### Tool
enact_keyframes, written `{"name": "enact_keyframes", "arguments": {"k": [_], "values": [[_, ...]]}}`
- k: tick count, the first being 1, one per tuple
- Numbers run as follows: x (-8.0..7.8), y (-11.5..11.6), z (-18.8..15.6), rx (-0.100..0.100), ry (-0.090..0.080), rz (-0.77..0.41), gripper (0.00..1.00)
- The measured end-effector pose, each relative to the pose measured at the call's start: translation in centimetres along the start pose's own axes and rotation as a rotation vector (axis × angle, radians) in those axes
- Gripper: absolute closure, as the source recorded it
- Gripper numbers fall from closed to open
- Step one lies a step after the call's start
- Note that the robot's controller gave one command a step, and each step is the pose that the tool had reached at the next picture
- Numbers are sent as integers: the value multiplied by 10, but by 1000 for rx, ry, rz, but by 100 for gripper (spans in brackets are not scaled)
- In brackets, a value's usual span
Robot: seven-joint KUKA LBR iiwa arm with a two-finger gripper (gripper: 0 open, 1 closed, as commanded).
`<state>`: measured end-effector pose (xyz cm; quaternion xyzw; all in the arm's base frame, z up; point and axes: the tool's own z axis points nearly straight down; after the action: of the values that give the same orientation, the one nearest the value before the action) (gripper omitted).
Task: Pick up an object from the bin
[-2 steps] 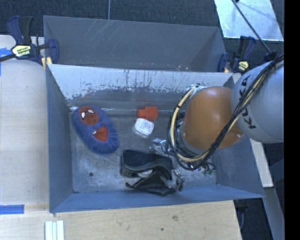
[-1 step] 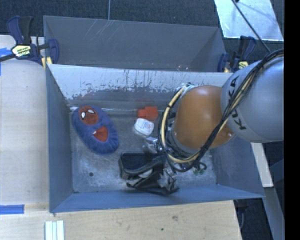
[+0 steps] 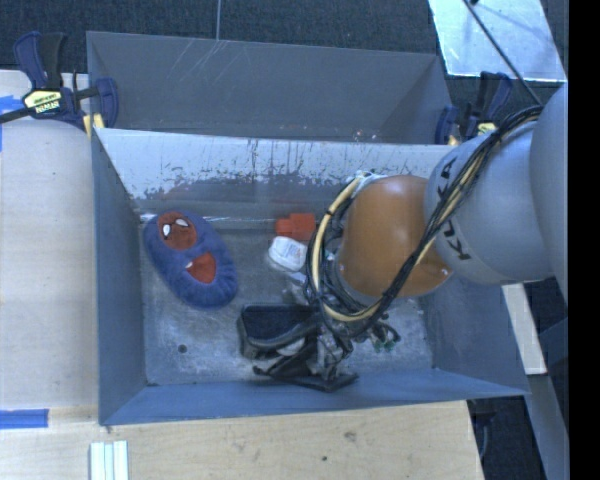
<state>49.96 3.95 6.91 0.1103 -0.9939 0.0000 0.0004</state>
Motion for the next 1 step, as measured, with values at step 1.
{"name": "enact_keyframes", "arguments": {"k": [1], "values": [[0, 0, 0, 0, -1, 0, 0]]}}
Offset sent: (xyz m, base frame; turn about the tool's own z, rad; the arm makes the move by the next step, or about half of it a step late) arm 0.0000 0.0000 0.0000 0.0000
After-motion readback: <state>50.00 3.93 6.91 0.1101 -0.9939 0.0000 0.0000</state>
